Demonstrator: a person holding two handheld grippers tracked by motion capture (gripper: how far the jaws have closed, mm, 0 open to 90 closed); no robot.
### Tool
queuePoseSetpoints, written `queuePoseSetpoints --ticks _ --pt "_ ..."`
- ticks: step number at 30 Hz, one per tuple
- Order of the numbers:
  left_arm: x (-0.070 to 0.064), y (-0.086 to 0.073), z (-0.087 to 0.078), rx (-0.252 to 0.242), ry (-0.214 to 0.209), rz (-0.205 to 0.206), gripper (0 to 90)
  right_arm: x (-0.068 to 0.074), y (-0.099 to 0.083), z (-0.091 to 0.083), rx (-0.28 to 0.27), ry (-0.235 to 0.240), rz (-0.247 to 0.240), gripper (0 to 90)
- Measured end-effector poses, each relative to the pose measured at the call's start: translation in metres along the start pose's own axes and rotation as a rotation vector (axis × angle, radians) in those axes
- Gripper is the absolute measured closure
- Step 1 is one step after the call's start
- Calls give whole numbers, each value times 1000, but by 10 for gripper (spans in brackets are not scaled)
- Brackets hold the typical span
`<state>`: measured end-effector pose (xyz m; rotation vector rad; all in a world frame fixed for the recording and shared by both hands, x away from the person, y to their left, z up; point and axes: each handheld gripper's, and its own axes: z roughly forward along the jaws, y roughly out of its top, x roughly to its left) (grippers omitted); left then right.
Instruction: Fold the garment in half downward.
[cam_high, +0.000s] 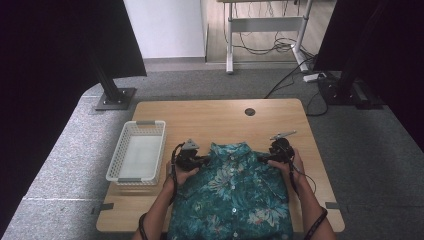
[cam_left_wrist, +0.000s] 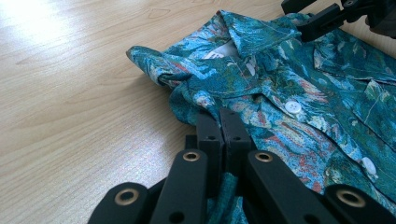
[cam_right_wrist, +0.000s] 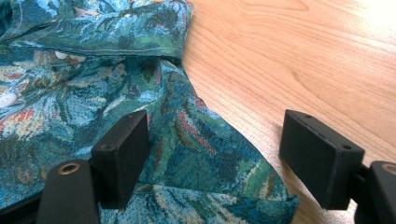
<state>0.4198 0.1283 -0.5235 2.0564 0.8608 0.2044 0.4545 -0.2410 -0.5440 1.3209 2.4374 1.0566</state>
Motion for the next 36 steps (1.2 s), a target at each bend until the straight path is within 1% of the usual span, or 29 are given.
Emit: queuePoseSetpoints --ticks 6,8,13,15,17,18,24,27,33,36 --pt "1 -2 -1 -3 -1 -3 877 6 0 1 16 1 -50 256" --pt "1 -3 -1 -3 0 -3 876 8 -1 1 19 3 -57 259" --pt "1 -4 -1 -4 -1 -4 876 11 -3 1 10 -7 -70 281" --pt "1 -5 -1 -5 -1 -4 875 13 -4 1 0 -20 -85 328" --pt "2 -6 -1 -4 1 -4 875 16 -5 1 -1 -45 -114 365" --pt "2 -6 -1 -5 0 -4 875 17 -6 0 2 -58 -129 404" --pt "2 -7 -2 -7 0 -5 874 17 -8 -1 -12 -58 -121 447" --pt "1 -7 -1 -7 -1 -6 874 17 -9 -2 -19 -56 -116 483" --pt "2 -9 0 -5 -3 -8 874 15 -12 -4 -38 -40 -85 610" --pt "1 -10 0 -5 -2 -9 874 16 -12 -4 -37 -24 -71 663"
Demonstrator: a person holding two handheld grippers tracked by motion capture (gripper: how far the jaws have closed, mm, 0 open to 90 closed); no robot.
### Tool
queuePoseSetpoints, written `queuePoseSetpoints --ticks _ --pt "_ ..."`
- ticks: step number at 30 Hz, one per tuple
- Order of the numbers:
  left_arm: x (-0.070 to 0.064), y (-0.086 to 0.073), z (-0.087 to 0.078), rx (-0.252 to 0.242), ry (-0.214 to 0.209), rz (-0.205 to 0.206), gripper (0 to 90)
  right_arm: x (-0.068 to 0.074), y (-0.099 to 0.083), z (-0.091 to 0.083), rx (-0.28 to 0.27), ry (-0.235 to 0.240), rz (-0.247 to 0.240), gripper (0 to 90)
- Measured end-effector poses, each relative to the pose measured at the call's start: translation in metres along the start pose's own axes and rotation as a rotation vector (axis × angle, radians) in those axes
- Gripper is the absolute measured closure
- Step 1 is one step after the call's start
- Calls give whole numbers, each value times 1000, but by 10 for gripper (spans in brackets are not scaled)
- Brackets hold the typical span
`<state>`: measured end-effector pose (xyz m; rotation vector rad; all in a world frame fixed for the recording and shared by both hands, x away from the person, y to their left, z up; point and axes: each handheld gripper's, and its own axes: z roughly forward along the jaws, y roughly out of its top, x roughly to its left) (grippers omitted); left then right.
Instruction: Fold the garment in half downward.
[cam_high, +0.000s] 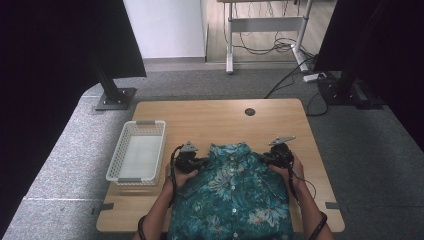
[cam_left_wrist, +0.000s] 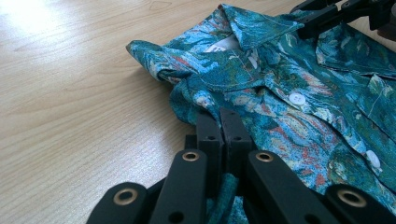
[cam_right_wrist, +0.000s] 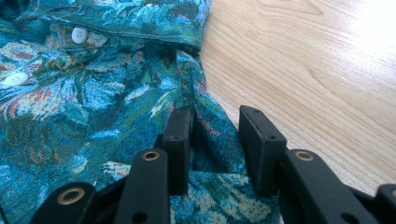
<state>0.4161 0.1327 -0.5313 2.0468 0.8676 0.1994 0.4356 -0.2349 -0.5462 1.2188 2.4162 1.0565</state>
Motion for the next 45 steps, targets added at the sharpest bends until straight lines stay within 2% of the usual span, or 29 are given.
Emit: queuePoseSetpoints --ticks 16,21,36,45 --pt "1 -1 0 -1 4 -1 874 1 -2 0 -1 50 25 868" --pt "2 -1 -1 -6 14 -6 874 2 -3 -2 -1 46 24 881" --pt "3 6 -8 -29 40 -2 875 5 1 -21 -66 44 29 886" --pt "-1 8 -15 -46 52 5 875 12 5 -34 -103 47 20 887"
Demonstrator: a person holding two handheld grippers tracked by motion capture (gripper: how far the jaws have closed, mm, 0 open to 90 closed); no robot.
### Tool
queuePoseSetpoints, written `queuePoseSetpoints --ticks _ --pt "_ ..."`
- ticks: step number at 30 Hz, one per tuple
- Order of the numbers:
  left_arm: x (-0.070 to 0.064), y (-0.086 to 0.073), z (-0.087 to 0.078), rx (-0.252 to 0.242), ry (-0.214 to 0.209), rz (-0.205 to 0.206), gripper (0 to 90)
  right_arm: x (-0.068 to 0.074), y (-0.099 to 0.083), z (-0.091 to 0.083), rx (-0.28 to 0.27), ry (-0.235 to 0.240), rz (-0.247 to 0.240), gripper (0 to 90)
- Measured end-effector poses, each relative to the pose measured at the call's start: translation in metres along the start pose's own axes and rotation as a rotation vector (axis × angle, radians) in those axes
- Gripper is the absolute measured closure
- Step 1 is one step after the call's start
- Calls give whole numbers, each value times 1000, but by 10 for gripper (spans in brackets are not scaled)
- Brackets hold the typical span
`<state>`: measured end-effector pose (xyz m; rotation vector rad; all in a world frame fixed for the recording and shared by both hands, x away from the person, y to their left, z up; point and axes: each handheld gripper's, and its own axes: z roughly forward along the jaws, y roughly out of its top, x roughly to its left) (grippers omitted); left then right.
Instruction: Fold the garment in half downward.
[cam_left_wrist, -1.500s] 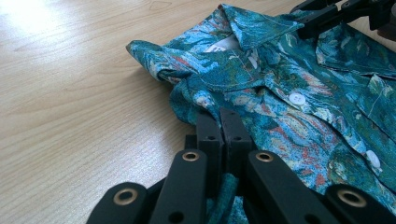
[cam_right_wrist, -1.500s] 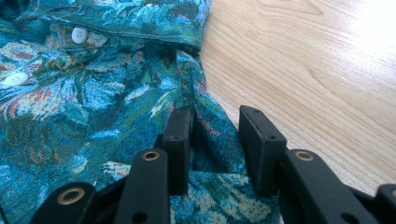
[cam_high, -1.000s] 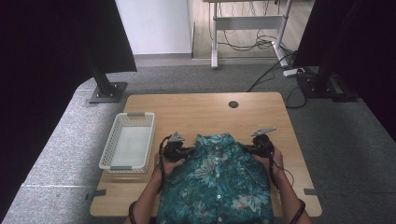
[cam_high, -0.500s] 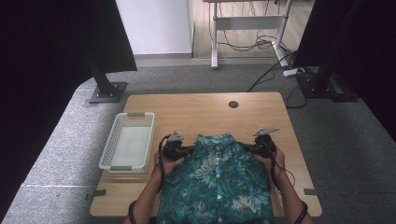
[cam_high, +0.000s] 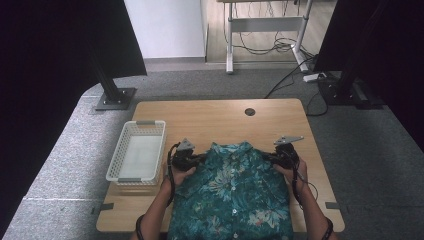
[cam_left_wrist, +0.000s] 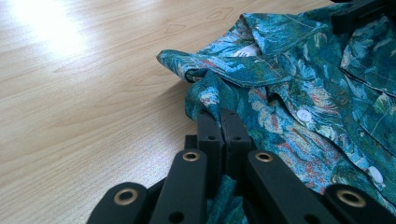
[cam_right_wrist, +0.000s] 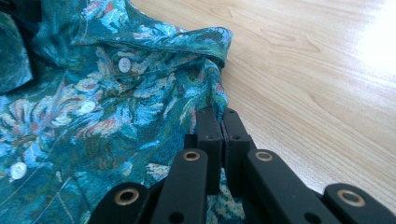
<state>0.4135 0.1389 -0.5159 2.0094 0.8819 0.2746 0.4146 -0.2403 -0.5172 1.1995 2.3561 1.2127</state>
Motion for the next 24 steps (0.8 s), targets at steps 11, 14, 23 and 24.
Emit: queuePoseSetpoints --ticks 11,14,23,24 --pt "-1 4 -5 -9 13 8 875 6 3 -8 -25 2 -7 887" --pt "-1 3 -6 -9 13 7 876 7 4 -9 -30 7 -5 887" --pt "-1 5 -10 -13 1 10 876 9 5 -11 -38 45 -7 887" --pt "-1 5 -11 -13 -1 12 876 9 4 -12 -42 55 -5 888"
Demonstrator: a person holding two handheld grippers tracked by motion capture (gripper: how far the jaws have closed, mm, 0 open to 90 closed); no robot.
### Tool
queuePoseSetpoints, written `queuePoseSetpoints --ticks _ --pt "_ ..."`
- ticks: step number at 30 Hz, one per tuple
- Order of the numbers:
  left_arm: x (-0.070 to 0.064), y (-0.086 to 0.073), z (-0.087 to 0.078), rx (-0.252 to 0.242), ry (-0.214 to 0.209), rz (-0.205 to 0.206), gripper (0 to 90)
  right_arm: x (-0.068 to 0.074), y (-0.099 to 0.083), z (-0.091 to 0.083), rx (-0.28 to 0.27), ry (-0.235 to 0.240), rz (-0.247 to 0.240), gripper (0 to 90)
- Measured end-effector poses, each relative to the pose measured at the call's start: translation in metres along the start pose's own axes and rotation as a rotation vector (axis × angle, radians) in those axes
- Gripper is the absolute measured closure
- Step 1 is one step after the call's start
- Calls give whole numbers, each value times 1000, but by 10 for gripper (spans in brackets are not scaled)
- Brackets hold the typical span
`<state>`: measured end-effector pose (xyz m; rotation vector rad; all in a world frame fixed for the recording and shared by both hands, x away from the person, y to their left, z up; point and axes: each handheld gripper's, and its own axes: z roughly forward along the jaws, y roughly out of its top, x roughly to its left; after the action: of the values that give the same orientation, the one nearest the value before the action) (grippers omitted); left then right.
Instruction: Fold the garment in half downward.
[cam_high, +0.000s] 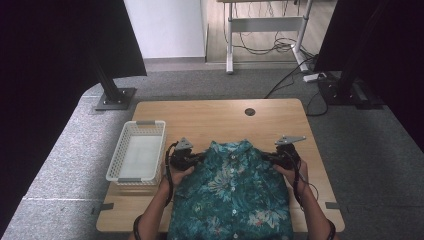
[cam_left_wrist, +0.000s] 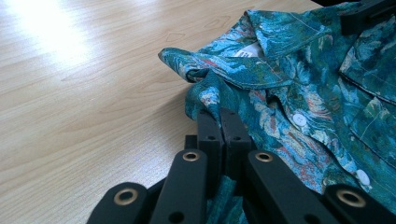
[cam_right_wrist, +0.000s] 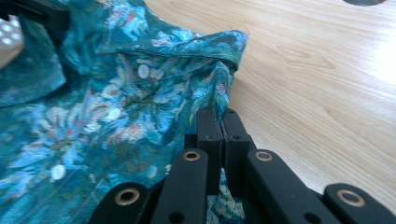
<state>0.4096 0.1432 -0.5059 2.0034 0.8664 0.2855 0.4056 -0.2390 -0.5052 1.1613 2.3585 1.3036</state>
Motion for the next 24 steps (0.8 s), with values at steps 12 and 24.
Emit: queuePoseSetpoints --ticks 12,24 --pt "2 0 -5 -22 -28 -21 876 -4 -7 -4 -41 72 63 888" --pt "5 13 -8 -43 17 -14 876 -5 4 -7 -68 57 79 887"
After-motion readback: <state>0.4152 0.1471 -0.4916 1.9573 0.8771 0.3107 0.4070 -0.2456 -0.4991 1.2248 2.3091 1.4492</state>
